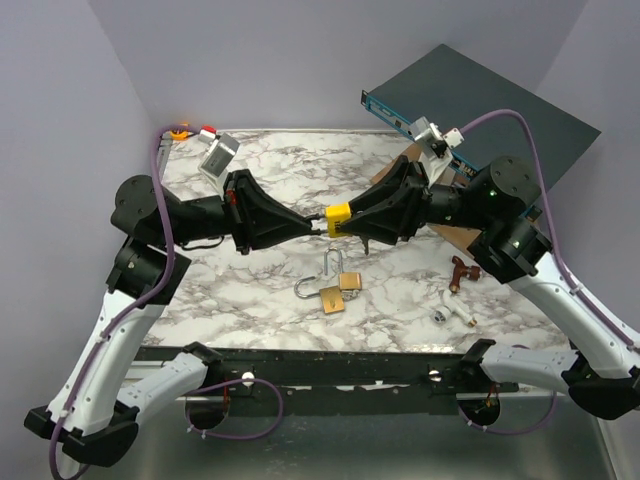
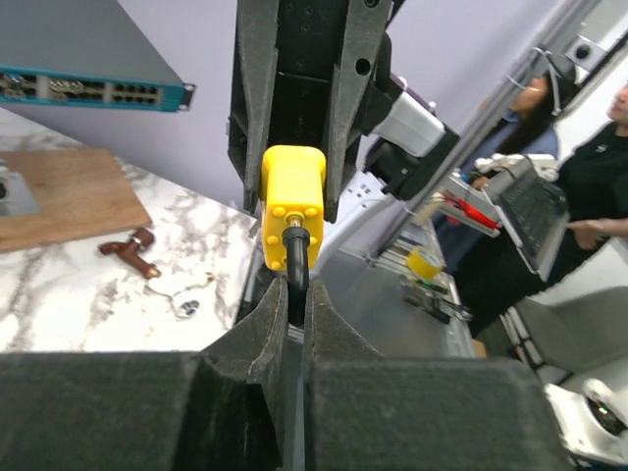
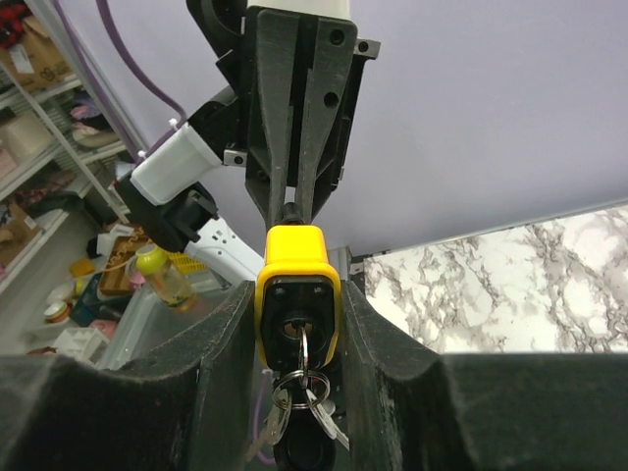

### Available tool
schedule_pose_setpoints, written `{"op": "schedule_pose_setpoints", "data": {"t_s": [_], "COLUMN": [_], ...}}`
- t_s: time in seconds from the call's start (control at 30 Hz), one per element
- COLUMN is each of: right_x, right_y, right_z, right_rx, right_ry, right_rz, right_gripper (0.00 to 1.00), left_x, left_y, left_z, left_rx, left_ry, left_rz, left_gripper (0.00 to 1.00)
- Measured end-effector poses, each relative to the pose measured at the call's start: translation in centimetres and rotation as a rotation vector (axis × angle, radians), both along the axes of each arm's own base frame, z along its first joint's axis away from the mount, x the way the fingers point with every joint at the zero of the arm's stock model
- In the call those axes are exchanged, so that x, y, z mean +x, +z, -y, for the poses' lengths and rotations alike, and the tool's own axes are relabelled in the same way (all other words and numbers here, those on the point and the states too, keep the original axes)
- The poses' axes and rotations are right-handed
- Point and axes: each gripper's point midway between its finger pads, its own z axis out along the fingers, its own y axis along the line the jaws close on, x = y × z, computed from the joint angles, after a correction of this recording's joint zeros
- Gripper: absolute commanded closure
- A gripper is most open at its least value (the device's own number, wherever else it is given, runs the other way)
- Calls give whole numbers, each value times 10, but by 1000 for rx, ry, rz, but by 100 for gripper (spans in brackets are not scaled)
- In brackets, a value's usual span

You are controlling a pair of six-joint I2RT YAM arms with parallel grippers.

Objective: Lock with the key
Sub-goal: Lock the lock.

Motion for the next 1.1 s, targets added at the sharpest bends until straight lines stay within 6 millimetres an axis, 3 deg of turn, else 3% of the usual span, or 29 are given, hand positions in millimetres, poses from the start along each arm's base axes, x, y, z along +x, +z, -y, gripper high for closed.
{"op": "schedule_pose_setpoints", "data": {"t_s": [0.23,1.1], "right_x": [-7,9], "right_y": [9,28], "right_z": [-9,-21], "right_rx": [37,103], "right_ry": [29,-164], "right_rz": [-33,24], "right_gripper": [99,99], "left_x": [-2,16], "left_y": [5,10], "left_z": [1,0], "left_rx": [0,-16], "left_ry": [109,255], "left_rz": [55,35], "left_gripper": [100,100]}}
